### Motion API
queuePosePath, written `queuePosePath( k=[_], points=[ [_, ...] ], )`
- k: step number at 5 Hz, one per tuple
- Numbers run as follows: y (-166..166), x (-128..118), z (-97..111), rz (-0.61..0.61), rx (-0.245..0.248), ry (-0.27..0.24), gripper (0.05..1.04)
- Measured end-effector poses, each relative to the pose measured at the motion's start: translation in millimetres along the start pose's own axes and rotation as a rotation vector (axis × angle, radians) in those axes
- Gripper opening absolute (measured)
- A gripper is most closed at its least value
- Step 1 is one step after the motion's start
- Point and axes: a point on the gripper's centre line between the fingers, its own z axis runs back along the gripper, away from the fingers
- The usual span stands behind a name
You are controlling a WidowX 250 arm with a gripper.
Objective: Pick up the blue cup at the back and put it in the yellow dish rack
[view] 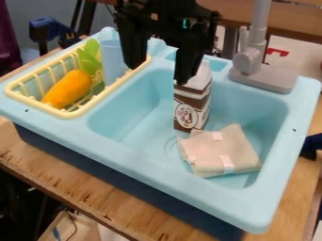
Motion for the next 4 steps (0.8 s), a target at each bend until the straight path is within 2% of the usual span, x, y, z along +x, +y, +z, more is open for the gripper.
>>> queuePosePath(
  k=[1,2,3,4],
  points=[
    [-0.3,-0.7,-6.3,-0.005,0.006,0.027,1.001],
    [22.5,6.3,-0.4,-0.016,-0.065,0.024,1.001],
    [48.0,14.2,17.2,-0.018,-0.099,-0.024,1.001],
    [80.2,21.4,36.8,-0.017,-0.075,-0.085,1.001]
  ],
)
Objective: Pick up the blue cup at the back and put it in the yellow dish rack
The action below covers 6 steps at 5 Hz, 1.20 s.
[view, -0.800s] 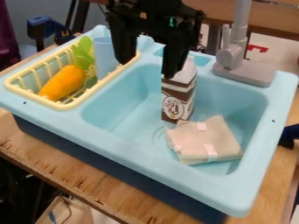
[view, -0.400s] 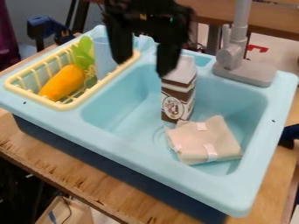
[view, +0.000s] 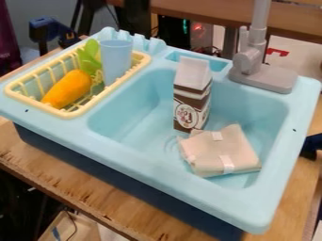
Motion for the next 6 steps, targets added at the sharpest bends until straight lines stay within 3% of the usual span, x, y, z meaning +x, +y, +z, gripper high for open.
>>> queuePosePath(
  k=[1,2,4,6],
  points=[
    [24.2,10.5,-5.3,-0.042,0.004,-0.004,1.001],
    [34.1,23.8,-23.6,-0.099,0.012,0.025,1.001],
    [44.3,48.7,-58.9,-0.148,-0.032,0.032,1.001],
    [49.3,67.2,-90.4,-0.146,-0.051,0.086,1.001]
  ],
)
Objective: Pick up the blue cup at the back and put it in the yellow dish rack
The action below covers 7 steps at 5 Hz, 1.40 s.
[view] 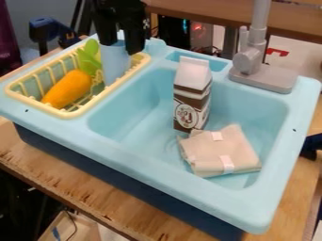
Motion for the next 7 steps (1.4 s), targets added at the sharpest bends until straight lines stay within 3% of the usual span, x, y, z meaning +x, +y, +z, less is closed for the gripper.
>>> queuePosePath(
  k=[1,3,4,5,6,7],
  points=[
    [-0.1,1.4,-14.7,0.018,-0.026,0.039,0.945],
    [-6.3,2.0,-17.3,0.041,-0.066,0.036,0.37],
    [-8.0,1.8,-16.1,0.05,-0.075,0.035,0.171],
    [-8.5,-8.7,5.6,0.084,-0.029,0.004,0.097],
    [-18.5,-32.5,23.4,0.122,0.027,0.004,0.092],
    [-31.6,-60.2,29.6,0.143,0.035,0.0,0.092]
  ],
)
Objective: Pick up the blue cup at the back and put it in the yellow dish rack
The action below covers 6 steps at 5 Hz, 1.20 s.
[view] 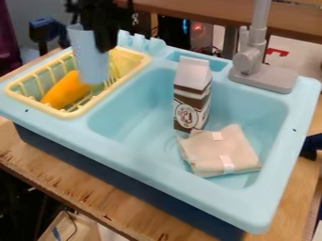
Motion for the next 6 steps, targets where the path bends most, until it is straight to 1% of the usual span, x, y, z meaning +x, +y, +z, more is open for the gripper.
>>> queuePosePath(
  k=[1,2,3,4,5,6],
  points=[
    [-3.2,-21.3,-3.2,0.018,0.01,-0.004,0.092],
    [7.2,-28.5,-16.7,0.008,-0.001,-0.03,0.092],
    [12.6,-24.6,-19.6,-0.006,0.008,-0.052,0.092],
    [22.4,-21.0,-23.9,-0.009,0.025,-0.062,0.092],
    [25.5,-14.8,-38.0,-0.019,0.022,-0.047,0.092],
    [26.0,-17.0,-56.1,-0.016,0.013,-0.016,0.092]
  ],
)
